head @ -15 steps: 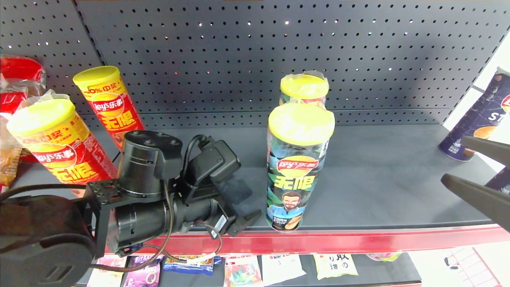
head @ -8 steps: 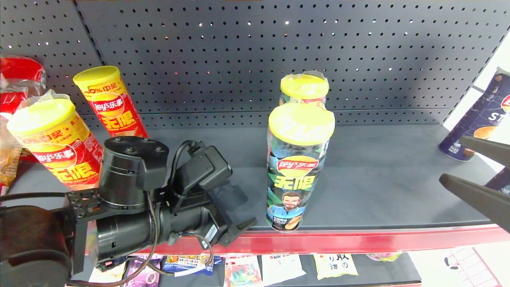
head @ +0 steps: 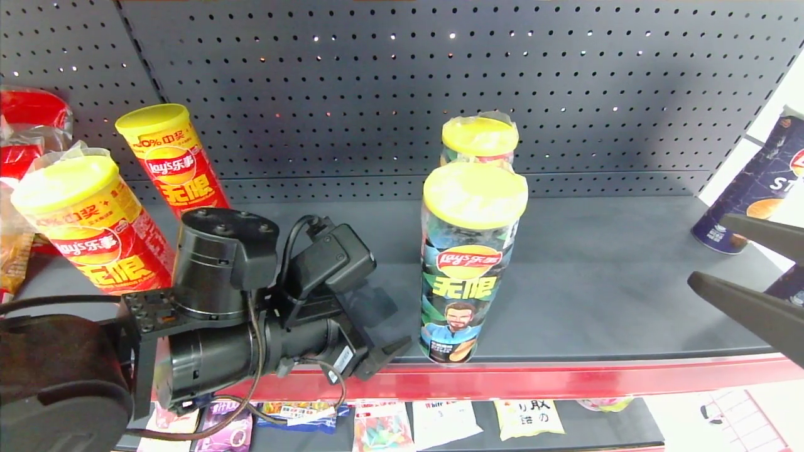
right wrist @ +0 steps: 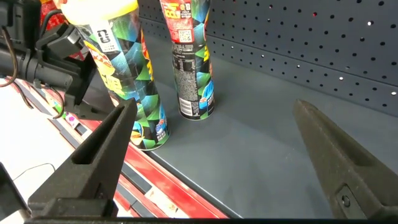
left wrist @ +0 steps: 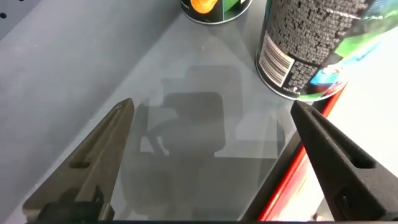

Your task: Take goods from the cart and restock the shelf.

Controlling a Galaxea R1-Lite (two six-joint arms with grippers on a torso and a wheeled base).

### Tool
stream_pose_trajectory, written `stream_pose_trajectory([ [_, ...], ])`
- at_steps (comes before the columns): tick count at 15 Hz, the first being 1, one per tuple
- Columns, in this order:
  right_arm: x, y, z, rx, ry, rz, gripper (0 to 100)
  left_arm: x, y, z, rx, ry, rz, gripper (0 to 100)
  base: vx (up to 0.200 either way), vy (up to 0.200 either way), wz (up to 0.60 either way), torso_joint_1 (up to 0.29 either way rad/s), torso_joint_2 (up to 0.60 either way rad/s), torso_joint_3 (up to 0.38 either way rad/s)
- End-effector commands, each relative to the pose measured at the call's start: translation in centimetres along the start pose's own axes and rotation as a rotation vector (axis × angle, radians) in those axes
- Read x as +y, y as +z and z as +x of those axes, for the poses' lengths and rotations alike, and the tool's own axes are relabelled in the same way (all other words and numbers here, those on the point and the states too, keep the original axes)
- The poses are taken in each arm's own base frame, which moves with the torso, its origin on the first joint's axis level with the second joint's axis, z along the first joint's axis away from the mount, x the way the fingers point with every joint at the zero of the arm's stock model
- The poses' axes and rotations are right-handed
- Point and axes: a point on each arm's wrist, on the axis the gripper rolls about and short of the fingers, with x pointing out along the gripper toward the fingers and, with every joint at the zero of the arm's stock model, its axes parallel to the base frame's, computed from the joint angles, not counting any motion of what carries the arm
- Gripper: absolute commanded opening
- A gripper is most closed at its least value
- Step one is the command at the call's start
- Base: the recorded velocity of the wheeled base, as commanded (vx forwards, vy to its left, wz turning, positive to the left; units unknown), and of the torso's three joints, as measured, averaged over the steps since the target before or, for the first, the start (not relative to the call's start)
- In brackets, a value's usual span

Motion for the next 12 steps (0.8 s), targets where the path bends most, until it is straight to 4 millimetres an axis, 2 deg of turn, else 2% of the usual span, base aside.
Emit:
stream_pose_trajectory([
  [1,0.0,0.1,0.2,0.003,0.002,0.0,100,0.0,0.1,0.3,-0.001,-0.001,0.0,100,0.0,0.0,0.0,0.0,0.0,0.0],
  [12,-0.1,-0.1,0.4,0.013,0.002,0.002,100,0.1,0.6,1.4,-0.005,-0.004,0.002,100,0.0,0.0,0.0,0.0,0.0,0.0],
])
